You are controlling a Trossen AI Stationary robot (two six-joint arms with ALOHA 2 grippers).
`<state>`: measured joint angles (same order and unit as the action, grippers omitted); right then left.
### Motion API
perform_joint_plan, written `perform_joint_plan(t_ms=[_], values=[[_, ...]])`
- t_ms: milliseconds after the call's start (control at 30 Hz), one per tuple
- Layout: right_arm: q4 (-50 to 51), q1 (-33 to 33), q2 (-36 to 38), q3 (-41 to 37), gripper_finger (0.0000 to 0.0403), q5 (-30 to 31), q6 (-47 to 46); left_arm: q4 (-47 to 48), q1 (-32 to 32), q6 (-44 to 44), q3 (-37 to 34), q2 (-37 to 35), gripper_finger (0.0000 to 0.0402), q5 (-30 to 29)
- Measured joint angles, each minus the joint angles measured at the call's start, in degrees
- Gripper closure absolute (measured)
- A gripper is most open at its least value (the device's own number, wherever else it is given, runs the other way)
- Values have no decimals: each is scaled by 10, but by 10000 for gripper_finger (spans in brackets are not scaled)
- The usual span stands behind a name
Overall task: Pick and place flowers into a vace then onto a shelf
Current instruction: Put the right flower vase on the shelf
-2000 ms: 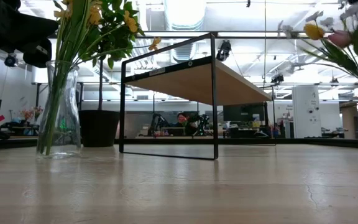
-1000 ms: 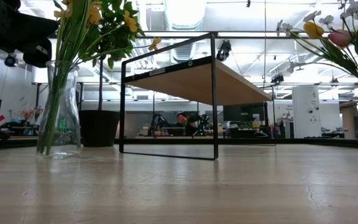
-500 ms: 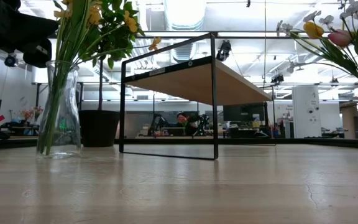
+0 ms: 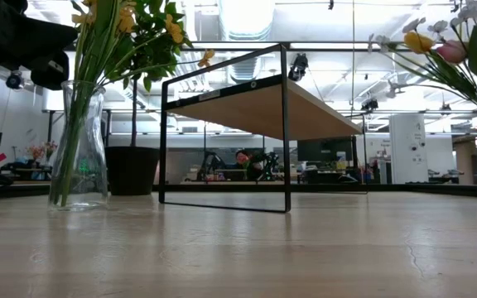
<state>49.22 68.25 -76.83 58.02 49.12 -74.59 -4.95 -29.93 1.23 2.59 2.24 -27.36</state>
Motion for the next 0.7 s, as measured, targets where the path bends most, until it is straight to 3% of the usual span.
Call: perform_joint_plan(t_ms=[400,700], values=[[-62,-25,-198,0,23,7,-139,0,0,0,0,0,401,0],[-56,-102,-298,8,23,24,-287,0,0,0,0,0,401,0]])
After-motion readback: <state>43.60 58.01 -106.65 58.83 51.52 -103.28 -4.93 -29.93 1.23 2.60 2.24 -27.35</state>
